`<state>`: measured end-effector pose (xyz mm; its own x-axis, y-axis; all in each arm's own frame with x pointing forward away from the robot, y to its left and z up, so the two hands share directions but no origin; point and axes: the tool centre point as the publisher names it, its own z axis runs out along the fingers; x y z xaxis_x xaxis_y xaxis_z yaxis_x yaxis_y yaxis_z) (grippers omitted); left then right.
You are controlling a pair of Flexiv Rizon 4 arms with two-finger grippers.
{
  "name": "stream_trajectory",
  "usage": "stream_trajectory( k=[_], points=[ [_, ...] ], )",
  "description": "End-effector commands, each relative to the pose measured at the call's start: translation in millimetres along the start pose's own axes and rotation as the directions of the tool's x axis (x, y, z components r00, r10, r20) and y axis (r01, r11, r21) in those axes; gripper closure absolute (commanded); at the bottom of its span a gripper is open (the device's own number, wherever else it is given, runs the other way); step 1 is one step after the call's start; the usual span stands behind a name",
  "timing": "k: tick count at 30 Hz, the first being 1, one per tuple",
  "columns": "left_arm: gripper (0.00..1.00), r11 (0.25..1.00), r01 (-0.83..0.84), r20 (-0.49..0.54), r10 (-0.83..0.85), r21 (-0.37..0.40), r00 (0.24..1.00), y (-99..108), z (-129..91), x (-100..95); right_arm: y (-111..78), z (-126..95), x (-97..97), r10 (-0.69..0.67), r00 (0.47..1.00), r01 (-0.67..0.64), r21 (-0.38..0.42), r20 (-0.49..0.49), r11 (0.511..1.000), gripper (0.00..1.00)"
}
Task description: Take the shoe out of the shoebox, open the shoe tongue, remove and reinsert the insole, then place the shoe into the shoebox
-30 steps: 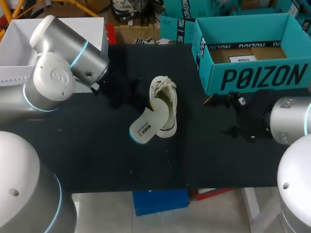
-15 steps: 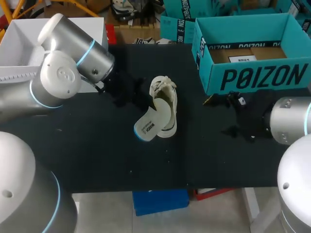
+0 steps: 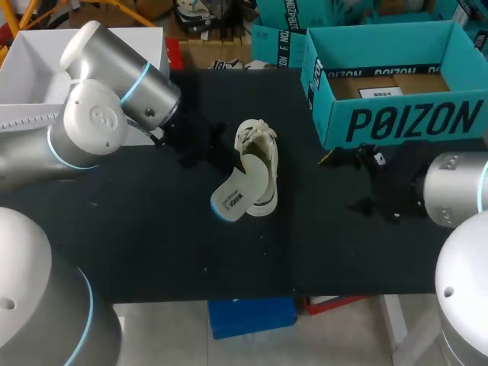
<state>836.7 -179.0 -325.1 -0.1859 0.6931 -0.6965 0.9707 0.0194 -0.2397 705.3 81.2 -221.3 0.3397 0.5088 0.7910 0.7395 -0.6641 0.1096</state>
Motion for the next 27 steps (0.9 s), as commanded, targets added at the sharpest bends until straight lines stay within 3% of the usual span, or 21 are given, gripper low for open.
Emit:
stream_trajectory(
  k=[1,11,19,27],
  points=[
    [1.00,1.000,-0.002,-0.017,0.002,0.000,1.000,6,2,-5.0,-7.2,1,-5.7,0.014,1.000,-0.016,-0.155,-0.013,0.988,0.00],
    [1.00,1.000,0.002,-0.054,-0.003,-0.015,0.999,18,12,2.5,-7.2,1,-5.7,0.014,1.000,-0.016,-0.155,-0.013,0.988,0.00],
    [1.00,0.997,0.076,-0.025,-0.077,-0.033,0.997,19,20,16.3,-7.2,1,-5.7,0.014,1.000,-0.016,-0.155,-0.013,0.988,0.00],
    [1.00,0.997,0.062,-0.043,-0.064,-0.051,0.997,25,28,16.5,-7.2,1,-5.7,0.014,1.000,-0.016,-0.155,-0.013,0.988,0.00]
  ],
)
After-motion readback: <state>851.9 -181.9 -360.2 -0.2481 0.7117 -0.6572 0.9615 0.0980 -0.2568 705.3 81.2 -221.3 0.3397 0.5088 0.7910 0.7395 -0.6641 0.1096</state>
